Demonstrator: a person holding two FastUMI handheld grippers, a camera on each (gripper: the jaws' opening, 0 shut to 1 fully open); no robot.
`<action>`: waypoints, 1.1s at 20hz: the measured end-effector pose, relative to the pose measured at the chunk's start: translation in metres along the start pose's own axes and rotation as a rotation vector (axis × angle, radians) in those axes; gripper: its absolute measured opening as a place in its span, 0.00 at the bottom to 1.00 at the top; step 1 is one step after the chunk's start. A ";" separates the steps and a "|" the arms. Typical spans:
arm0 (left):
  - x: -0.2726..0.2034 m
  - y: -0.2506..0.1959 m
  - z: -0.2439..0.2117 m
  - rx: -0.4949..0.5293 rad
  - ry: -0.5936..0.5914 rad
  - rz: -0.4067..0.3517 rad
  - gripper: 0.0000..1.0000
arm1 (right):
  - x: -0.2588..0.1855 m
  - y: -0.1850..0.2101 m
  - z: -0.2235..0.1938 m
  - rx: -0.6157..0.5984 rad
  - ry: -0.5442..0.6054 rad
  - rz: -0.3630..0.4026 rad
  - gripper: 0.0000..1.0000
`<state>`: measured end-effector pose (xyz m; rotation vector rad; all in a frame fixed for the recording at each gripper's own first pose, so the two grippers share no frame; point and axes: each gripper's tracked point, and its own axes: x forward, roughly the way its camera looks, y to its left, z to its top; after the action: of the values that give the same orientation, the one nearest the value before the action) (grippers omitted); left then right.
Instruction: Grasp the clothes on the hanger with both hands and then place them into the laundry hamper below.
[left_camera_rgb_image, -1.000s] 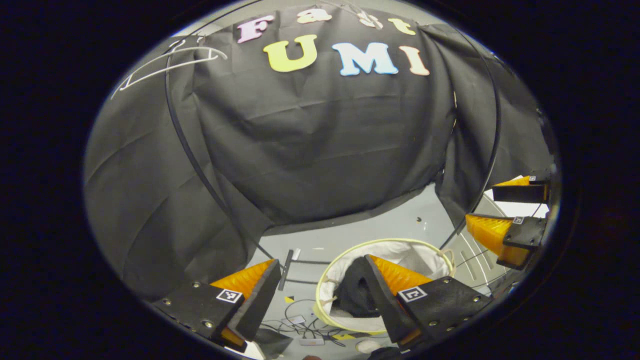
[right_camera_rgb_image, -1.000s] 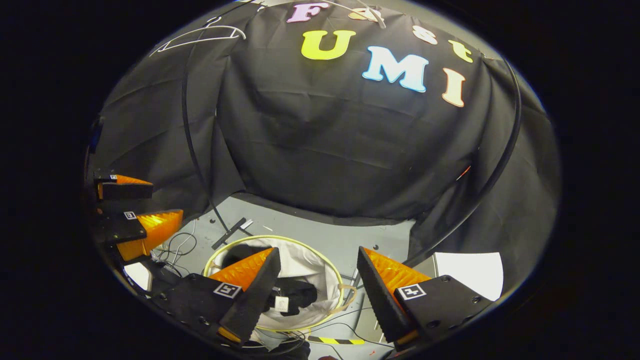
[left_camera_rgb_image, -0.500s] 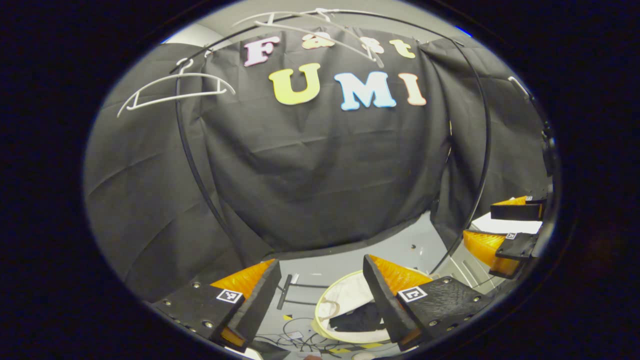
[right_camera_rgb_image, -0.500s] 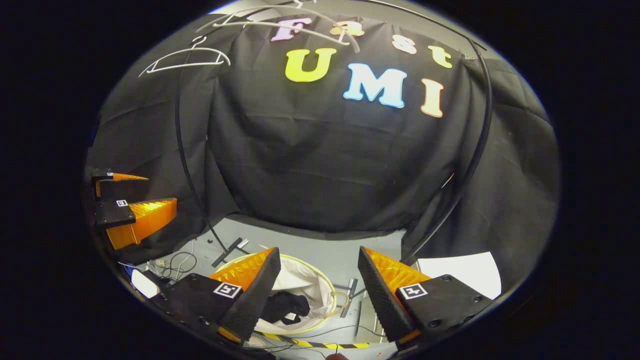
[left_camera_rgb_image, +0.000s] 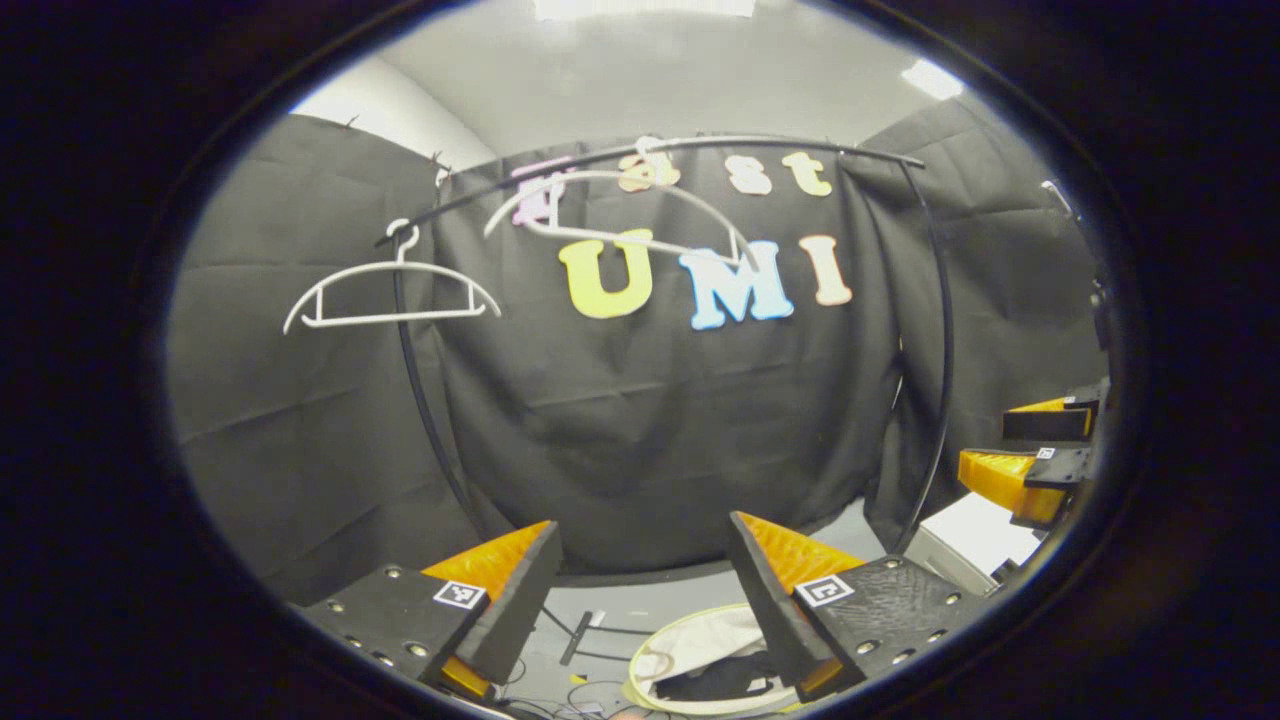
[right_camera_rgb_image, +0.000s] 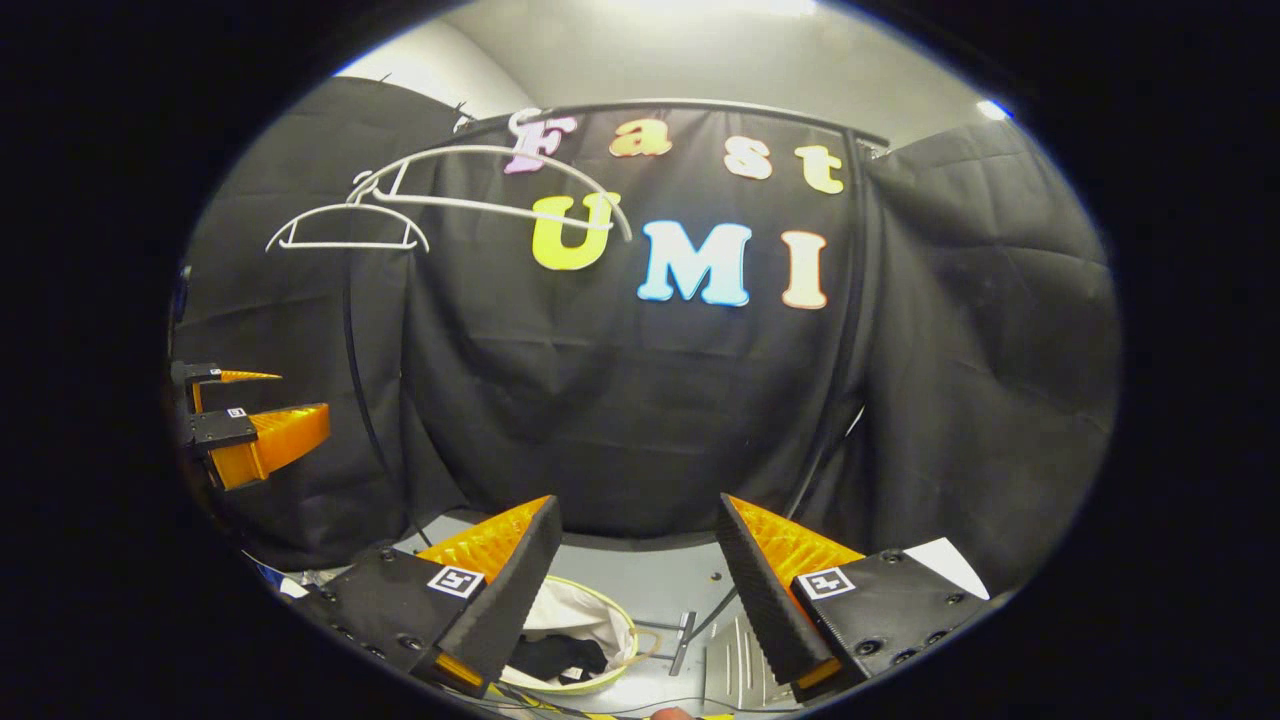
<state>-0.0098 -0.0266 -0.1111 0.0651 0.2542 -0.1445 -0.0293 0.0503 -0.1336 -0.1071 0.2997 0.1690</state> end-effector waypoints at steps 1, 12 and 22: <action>-0.010 0.000 0.012 0.004 -0.020 0.002 0.96 | -0.008 -0.007 0.007 0.007 -0.014 -0.006 0.98; -0.082 0.000 0.094 -0.016 -0.153 0.045 0.96 | -0.081 -0.062 0.064 0.033 -0.162 -0.047 0.97; -0.119 0.004 0.113 -0.042 -0.226 0.082 0.96 | -0.105 -0.100 0.069 0.040 -0.236 -0.104 0.97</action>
<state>-0.0952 -0.0160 0.0281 0.0168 0.0292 -0.0637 -0.0908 -0.0543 -0.0287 -0.0625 0.0621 0.0713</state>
